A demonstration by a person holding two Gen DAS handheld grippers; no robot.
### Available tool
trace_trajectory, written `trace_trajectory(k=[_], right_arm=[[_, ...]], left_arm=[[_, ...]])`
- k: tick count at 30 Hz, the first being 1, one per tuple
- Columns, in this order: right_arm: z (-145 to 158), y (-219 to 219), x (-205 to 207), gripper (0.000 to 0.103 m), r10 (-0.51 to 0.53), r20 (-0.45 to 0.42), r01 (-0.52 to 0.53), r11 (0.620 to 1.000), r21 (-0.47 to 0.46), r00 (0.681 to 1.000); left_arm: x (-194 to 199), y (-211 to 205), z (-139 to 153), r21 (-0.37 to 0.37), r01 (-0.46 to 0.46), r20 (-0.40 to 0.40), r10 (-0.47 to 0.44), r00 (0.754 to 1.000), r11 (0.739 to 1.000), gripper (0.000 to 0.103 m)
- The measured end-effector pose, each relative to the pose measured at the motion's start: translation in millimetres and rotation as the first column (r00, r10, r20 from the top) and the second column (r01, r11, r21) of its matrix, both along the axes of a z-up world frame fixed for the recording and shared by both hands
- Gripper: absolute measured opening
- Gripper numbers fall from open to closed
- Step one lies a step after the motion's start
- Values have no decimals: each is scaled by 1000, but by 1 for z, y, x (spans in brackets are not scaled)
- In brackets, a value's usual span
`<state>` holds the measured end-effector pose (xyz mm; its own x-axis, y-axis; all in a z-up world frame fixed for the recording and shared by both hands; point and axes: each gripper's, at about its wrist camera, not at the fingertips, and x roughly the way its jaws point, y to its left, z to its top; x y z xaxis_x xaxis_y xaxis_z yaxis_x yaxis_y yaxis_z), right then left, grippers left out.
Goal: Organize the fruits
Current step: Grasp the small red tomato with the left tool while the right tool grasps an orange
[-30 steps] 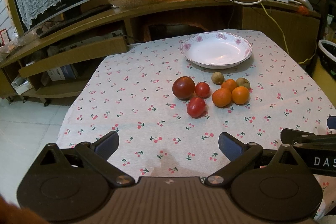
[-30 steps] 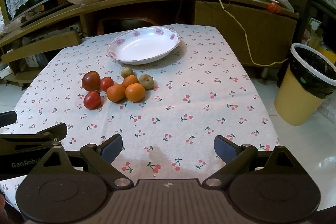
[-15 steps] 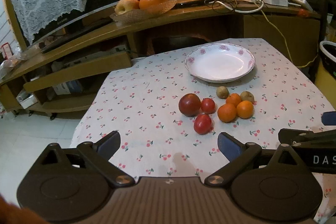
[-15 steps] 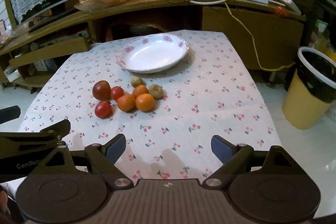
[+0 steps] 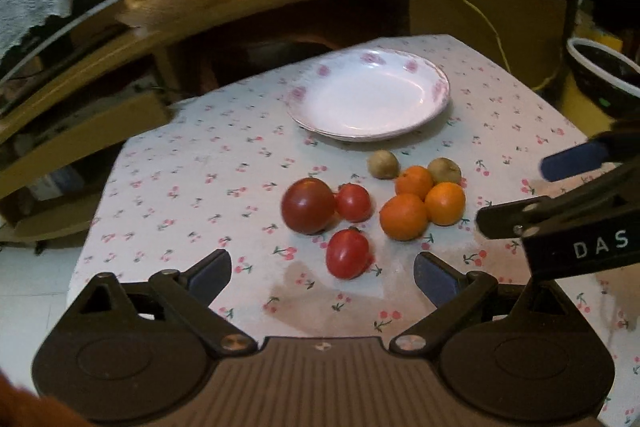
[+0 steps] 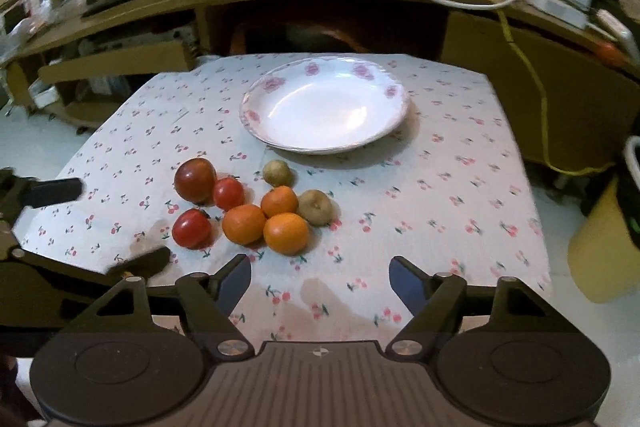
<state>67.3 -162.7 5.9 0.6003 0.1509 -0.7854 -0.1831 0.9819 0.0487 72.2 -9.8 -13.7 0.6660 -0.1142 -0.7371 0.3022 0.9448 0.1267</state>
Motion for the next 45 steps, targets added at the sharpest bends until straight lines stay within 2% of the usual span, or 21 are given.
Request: trace_trajectory(k=[3, 7, 14, 17, 21, 23, 25, 34, 39, 45], right_arm=[[-7, 1, 11, 72, 41, -26, -40, 999, 6, 999], [-14, 4, 24, 69, 84, -35, -84, 996, 3, 996], [-30, 0, 45, 50, 129, -105, -125, 991, 39, 986], [-33, 2, 49, 47, 160, -105, -155, 987, 50, 982], [-35, 8, 53, 41, 198, -96, -194, 980, 43, 976], [-35, 10, 54, 39, 201, -92, -198, 979, 43, 975], [-34, 9, 55, 33, 199, -104, -195, 979, 52, 974], [-29, 11, 54, 32, 212, -152, -205, 977, 60, 966], [-32, 10, 55, 32, 209, -175, -203, 978, 52, 962], [-32, 13, 52, 33, 206, -161, -201, 979, 43, 965]], left_arm=[[10, -1, -8, 3, 24, -16, -24, 1000, 1000, 101], [24, 3, -17, -45, 42, -63, -45, 997, 998, 93], [35, -2, -26, -58, 79, -94, -84, 992, 995, 69], [39, -2, -31, -46, 83, -101, -88, 991, 995, 64], [42, 3, -32, -97, 86, -121, -98, 988, 992, 55], [42, 0, -32, -104, 94, -121, -106, 987, 990, 51], [41, -3, -31, -104, 111, -119, -123, 985, 988, 46], [38, 1, -31, -135, 119, -139, -138, 981, 984, 35], [36, 2, -32, -137, 115, -138, -134, 981, 984, 35], [34, 0, -30, -119, 104, -133, -120, 984, 987, 34]])
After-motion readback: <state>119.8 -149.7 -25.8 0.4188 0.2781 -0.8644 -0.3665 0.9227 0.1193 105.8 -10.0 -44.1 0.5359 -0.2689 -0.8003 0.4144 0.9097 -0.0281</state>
